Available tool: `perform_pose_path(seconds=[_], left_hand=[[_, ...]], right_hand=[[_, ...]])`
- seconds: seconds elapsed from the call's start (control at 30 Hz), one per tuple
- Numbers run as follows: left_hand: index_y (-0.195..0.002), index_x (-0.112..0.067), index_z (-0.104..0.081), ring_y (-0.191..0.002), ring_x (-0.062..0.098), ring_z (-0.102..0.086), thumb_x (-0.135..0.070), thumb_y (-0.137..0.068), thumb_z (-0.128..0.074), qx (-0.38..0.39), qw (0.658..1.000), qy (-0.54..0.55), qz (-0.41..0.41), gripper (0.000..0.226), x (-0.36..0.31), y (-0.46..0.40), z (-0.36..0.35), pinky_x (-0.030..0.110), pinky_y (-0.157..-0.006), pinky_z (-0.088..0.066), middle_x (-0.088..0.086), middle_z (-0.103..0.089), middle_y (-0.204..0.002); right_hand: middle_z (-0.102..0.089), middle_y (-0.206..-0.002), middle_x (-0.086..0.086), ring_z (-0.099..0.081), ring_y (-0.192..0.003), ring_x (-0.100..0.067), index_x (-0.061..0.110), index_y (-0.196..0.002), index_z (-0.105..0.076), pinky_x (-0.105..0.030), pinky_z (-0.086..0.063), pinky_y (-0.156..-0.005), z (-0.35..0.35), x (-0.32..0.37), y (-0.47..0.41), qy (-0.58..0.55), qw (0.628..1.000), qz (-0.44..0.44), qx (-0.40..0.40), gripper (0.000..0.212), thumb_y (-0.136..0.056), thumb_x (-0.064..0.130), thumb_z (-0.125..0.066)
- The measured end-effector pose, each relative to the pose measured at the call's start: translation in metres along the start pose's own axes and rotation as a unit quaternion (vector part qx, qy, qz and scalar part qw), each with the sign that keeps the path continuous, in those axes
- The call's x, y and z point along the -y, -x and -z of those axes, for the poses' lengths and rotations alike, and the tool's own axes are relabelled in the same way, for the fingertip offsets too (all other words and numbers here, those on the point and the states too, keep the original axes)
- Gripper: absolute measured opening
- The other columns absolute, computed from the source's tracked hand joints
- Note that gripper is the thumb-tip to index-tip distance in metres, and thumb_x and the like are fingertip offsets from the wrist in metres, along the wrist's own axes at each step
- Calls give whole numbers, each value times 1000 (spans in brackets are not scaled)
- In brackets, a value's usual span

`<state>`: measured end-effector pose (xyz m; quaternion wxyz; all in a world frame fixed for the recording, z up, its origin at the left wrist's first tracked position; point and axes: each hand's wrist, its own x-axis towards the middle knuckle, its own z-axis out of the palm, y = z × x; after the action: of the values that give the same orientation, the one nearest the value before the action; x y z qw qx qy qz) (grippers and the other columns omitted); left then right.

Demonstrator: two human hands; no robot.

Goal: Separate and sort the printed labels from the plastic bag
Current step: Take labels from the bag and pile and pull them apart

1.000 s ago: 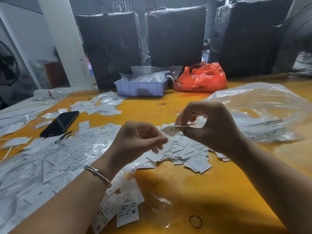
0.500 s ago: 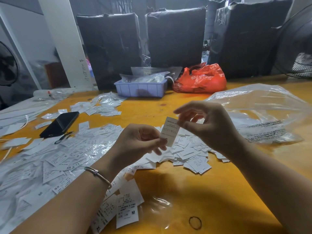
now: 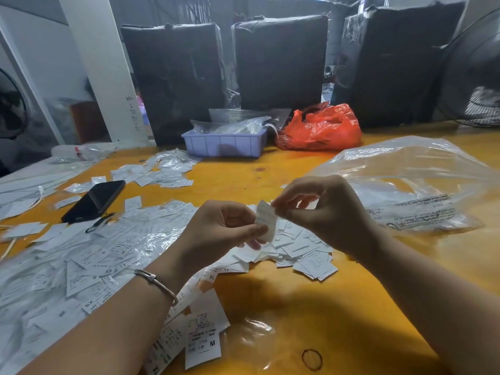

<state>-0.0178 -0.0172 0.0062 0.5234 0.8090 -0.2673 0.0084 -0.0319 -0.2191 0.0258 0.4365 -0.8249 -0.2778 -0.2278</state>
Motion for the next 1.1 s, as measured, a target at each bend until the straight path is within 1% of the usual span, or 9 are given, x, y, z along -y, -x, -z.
perform_pose_path(seconds=[0.13, 0.23, 0.3, 0.4, 0.57, 0.7, 0.83, 0.97, 1.1], left_hand=[[-85, -6, -73, -67, 16, -72, -27, -75, -73, 5, 1000, 2, 8, 23, 1, 0, 1, 18, -58, -51, 2, -76, -76], [-86, -4, -73, -67, 17, -72, -28, -74, -74, 6, 1000, 8, 5, 27, 1, 0, 1, 17, -58, -51, 3, -76, -78], [-87, -5, -73, -68, 17, -72, -29, -73, -74, 8, 1000, 9, 6, 28, 0, 0, 1, 17, -57, -51, 3, -76, -79], [-86, -7, -73, -69, 18, -73, -30, -73, -73, 7, 1000, 9, 10, 26, 0, 0, 1, 17, -57, -52, 1, -77, -81], [-83, -2, -74, -72, 15, -71, -24, -73, -75, -7, 1000, 23, 11, 24, 2, 0, 1, 19, -61, -54, 6, -76, -81], [-85, 1, -74, -79, 19, -73, -10, -78, -75, -8, 1000, 25, 12, 13, 4, -1, 1, 26, -67, -58, 7, -76, -82], [-84, -1, -75, -77, 12, -72, -7, -80, -73, -9, 1000, 23, 12, 7, 4, -1, 1, 18, -63, -53, 4, -76, -81], [-81, -10, -76, -77, 11, -72, -6, -80, -73, -10, 1000, 21, 10, 5, 4, -1, 1, 18, -64, -52, 4, -76, -80], [-80, -14, -76, -78, 11, -72, -9, -79, -75, -7, 1000, 14, 10, 5, 5, 0, 1, 17, -63, -52, 2, -76, -80]], right_hand=[[-73, -78, 2, -64, -70, -9, 14, -84, -76, -14, -48, -58, 2, -4, -2, -4, 1000, -16, -23, 13, -77, 4, -74], [-72, -80, 4, -64, -74, -6, 14, -86, -75, -12, -49, -60, 2, -7, -2, 16, 999, -27, -10, 14, -78, 3, -72], [-71, -79, 6, -65, -76, -9, 15, -83, -75, -18, -54, -64, 3, -7, -2, 0, 999, -33, -3, 16, -78, 1, -70], [-73, -78, 1, -68, -77, -17, 17, -78, -74, -33, -59, -70, 6, -6, -2, -71, 996, -60, -2, 18, -77, 0, -70], [-74, -78, -5, -69, -76, -22, 11, -80, -75, -37, -59, -72, 3, -3, -1, -99, 991, -75, 37, 15, -76, -3, -72], [-74, -76, -9, -67, -72, -22, 6, -82, -76, -32, -57, -70, -1, -2, 1, -70, 993, -63, 65, 12, -75, -2, -74], [-73, -76, -6, -64, -71, -19, 8, -83, -78, -28, -51, -63, -4, -2, 1, -42, 995, -38, 79, 11, -76, 1, -75], [-73, -77, -7, -63, -69, -22, 9, -83, -78, -28, -51, -59, -8, -3, 3, -12, 996, -13, 88, 14, -77, -3, -73], [-73, -76, -5, -63, -67, -16, 9, -84, -78, -17, -48, -58, -9, -7, 3, 3, 996, -14, 86, 15, -76, -3, -73]])
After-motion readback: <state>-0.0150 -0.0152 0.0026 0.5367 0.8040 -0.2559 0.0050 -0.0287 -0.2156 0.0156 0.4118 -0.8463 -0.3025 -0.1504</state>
